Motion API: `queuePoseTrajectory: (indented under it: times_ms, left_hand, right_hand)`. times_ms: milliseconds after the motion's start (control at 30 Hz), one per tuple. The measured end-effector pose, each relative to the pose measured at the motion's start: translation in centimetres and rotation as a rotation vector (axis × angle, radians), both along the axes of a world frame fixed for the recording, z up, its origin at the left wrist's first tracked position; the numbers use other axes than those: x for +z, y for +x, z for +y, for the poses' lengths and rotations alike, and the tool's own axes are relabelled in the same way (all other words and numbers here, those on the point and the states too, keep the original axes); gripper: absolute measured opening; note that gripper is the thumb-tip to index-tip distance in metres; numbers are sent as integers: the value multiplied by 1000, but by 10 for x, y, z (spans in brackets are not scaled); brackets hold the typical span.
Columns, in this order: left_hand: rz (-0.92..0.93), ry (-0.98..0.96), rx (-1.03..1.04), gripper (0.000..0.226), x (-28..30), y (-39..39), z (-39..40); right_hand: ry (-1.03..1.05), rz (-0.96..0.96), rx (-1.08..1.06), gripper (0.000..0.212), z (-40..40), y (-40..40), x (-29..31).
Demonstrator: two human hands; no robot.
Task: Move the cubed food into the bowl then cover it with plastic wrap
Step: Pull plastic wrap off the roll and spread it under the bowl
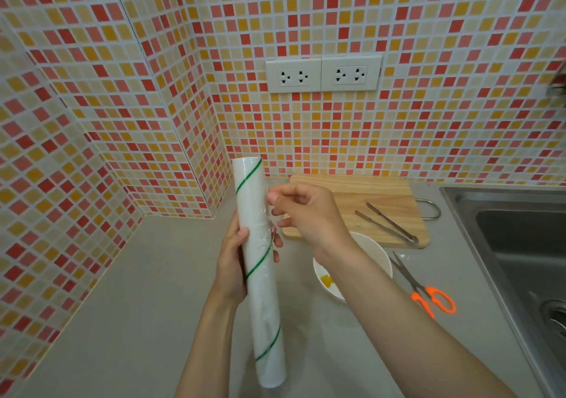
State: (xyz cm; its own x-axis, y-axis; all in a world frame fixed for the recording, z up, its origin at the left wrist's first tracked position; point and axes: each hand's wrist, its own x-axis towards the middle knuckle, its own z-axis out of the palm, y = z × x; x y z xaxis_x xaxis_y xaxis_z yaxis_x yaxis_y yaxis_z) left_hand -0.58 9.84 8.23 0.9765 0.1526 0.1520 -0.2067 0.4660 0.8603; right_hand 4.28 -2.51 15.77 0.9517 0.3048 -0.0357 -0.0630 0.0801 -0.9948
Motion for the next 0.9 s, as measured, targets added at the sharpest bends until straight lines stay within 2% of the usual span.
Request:
queuePoseTrajectory:
  times_ms: [133, 300, 533, 733, 900]
  left_hand:
    - [-15, 15, -8, 40, 1, 0, -3]
    - [-31, 55, -32, 42, 2, 1, -5]
    - [-37, 79, -63, 43, 3, 1, -2]
    - [-13, 92, -15, 46, 1, 4, -1]
    - [11, 198, 33, 46, 5, 9, -3]
  right_hand:
    - [18, 7, -88, 5, 6, -1, -5]
    - [89, 179, -14, 3, 4, 3, -7]
    - [-24, 102, 114, 21, 0, 5, -1]
    - [98, 114, 108, 29, -5, 2, 4]
    - [174, 93, 60, 23, -10, 0, 6]
